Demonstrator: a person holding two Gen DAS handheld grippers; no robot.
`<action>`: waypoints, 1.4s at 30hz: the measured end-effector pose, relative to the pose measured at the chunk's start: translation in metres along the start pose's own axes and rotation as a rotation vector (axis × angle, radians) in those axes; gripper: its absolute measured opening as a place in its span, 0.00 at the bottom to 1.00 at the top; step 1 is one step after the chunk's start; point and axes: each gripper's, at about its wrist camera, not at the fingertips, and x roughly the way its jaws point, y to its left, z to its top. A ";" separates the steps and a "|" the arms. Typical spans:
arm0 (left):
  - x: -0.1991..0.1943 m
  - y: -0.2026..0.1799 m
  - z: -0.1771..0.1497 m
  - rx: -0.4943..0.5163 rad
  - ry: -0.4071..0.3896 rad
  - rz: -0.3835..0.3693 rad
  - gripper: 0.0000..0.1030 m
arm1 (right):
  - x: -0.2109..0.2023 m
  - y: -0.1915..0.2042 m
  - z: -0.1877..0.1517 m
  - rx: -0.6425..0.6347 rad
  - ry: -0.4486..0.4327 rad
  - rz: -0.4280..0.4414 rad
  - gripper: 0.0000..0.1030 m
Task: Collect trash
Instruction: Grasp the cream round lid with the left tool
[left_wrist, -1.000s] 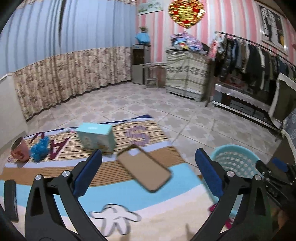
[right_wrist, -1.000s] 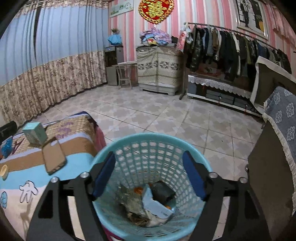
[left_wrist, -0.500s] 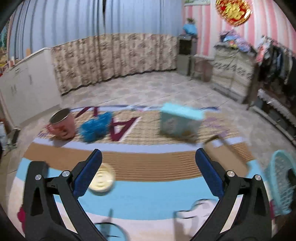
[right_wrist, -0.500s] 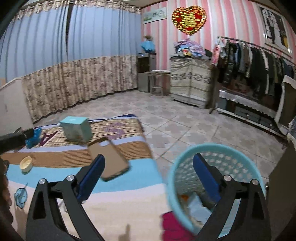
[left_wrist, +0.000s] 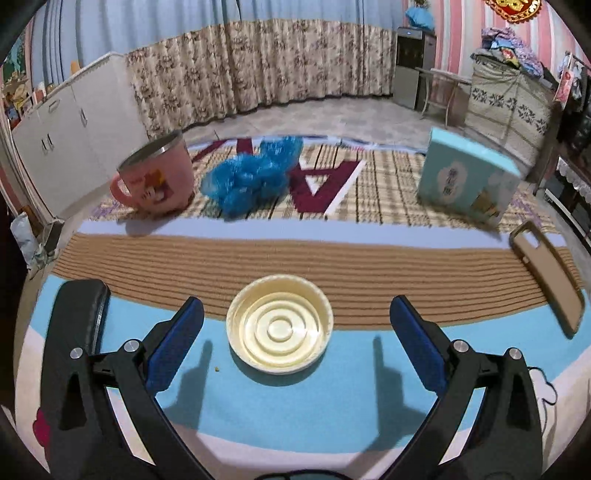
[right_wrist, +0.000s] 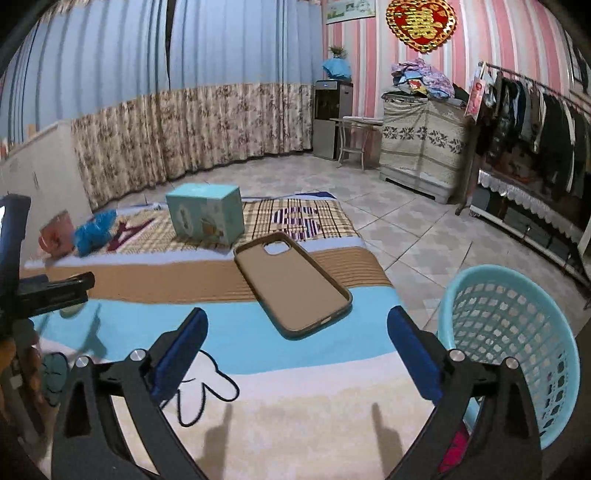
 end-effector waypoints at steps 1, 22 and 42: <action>0.003 0.001 -0.002 -0.006 0.011 -0.006 0.95 | 0.001 0.000 -0.001 0.005 0.001 0.004 0.93; 0.023 0.019 0.000 -0.043 0.073 -0.061 0.63 | 0.011 0.008 -0.006 -0.024 0.035 0.020 0.95; -0.012 0.081 0.025 -0.029 -0.022 -0.006 0.59 | 0.024 0.066 0.016 -0.127 0.064 0.041 0.95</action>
